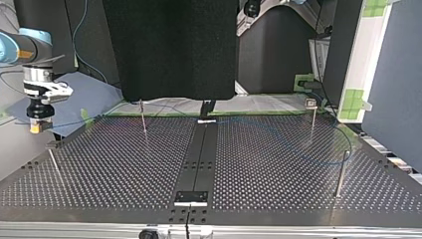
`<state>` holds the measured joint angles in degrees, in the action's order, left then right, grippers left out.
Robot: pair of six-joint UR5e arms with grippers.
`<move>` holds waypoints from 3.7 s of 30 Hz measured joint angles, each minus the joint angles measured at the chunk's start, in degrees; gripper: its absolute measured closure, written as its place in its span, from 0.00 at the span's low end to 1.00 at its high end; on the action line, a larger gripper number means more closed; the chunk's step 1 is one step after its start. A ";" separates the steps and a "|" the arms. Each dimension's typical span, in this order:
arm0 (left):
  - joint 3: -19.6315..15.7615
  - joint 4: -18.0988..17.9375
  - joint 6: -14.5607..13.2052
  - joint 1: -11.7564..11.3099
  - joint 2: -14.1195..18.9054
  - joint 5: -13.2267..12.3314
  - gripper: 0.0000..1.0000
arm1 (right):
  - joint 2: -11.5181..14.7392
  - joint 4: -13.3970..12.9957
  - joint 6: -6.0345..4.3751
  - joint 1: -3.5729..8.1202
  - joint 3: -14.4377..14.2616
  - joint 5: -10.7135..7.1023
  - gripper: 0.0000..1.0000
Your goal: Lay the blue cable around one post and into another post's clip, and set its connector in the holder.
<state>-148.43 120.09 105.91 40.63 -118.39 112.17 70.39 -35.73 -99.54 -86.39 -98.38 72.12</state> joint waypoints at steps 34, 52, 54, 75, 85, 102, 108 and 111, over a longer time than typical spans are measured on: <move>2.87 -0.36 -3.37 0.04 0.05 1.16 0.00 | -6.69 0.05 1.78 1.55 4.73 -5.52 1.00; 6.16 -0.57 -3.43 0.02 0.06 1.61 0.00 | -6.78 -0.07 0.77 1.94 5.83 -8.38 1.00; 6.43 0.13 -3.43 0.02 0.06 1.61 0.00 | -6.79 0.68 0.62 1.95 6.39 -8.44 1.00; 11.20 -1.00 -4.95 0.01 0.07 4.32 0.00 | -6.80 2.15 0.19 2.13 7.70 -8.82 1.00; 11.22 -0.95 -5.44 -0.11 0.07 4.62 0.00 | -6.95 2.37 -0.03 2.16 7.77 -9.19 1.00; 11.22 0.32 -5.49 -0.34 0.06 5.44 0.00 | -8.88 4.40 0.39 1.57 10.18 -10.41 1.00; 11.21 0.64 -5.52 -0.35 0.06 5.46 0.00 | -8.90 5.41 0.55 1.77 11.32 -10.74 1.00; 11.20 0.76 -5.57 -0.35 0.06 5.47 0.00 | -8.91 5.49 0.66 1.88 11.45 -11.08 1.00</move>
<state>-137.23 120.84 100.34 40.28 -118.33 117.64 61.48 -30.24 -98.88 -84.51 -86.93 61.04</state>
